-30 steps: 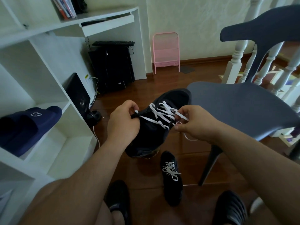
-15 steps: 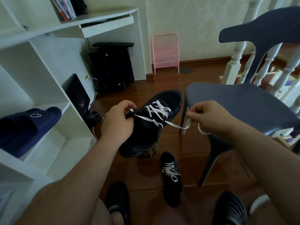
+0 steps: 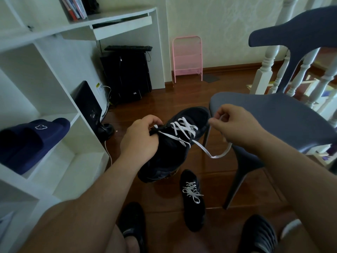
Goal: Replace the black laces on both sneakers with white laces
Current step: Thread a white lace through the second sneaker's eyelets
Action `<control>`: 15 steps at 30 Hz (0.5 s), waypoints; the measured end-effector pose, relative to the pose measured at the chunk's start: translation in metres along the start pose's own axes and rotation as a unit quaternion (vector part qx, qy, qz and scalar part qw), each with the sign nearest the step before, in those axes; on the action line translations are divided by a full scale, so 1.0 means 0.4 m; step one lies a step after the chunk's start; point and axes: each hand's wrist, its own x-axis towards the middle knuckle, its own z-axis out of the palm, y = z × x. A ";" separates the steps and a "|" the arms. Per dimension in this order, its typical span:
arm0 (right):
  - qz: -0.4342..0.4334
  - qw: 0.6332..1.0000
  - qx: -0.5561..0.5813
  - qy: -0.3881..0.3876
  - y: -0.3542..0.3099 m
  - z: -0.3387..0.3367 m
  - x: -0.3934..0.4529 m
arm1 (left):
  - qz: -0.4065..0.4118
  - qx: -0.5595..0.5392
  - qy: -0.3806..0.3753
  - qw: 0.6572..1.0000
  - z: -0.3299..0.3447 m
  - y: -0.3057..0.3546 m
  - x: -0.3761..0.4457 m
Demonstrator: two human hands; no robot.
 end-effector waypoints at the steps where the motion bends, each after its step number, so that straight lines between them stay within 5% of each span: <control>1: -0.017 1.000 0.024 -0.003 -0.016 0.005 -0.007 | 0.001 0.017 -0.008 1.000 0.007 0.004 -0.003; 7: -0.102 0.982 0.153 -0.035 -0.089 0.060 -0.030 | 0.000 0.043 -0.035 0.998 0.038 0.027 -0.020; 15: -0.099 0.991 -0.003 -0.093 -0.057 0.079 -0.006 | 0.007 -0.031 0.055 0.998 0.029 0.023 -0.017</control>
